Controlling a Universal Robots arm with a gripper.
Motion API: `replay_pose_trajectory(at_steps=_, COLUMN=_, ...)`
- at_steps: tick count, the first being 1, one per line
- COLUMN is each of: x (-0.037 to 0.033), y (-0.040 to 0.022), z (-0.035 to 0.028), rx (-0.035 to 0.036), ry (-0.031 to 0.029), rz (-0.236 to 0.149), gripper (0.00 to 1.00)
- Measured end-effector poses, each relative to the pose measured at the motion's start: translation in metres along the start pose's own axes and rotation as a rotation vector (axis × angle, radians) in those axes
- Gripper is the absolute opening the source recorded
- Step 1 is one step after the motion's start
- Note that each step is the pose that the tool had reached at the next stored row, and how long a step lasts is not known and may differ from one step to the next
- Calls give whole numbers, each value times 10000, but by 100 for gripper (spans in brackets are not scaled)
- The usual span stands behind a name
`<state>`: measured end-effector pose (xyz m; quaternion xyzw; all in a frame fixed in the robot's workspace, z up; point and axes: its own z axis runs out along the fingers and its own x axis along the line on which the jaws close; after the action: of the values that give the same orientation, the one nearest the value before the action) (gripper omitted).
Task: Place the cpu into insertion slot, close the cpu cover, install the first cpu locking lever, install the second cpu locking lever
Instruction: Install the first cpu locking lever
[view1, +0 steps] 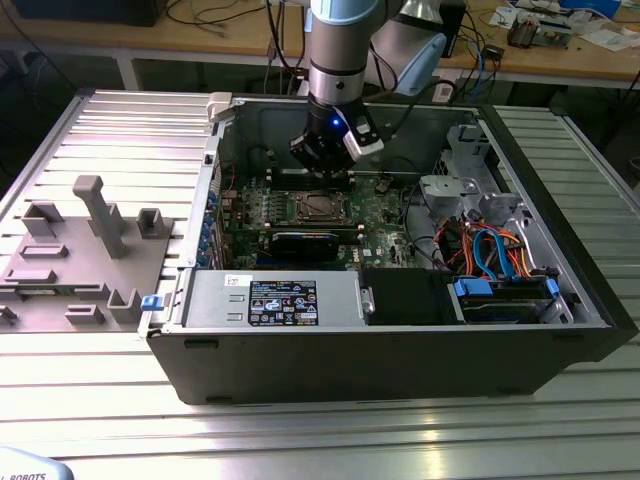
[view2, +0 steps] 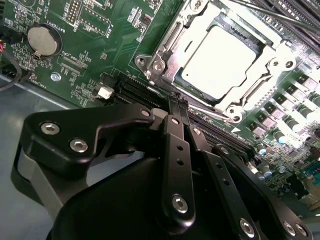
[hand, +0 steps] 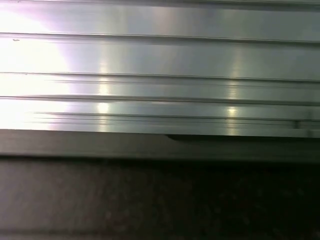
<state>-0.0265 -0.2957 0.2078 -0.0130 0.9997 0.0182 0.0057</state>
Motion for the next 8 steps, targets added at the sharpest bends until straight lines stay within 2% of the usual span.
replay_pose_trajectory(at_steps=4, x=1, y=-26, z=2, rx=12, ry=0, rz=0, gripper=11)
replay_pose_trajectory(at_steps=8, x=0, y=-48, z=38, rx=16, ry=14, rz=0, gripper=11)
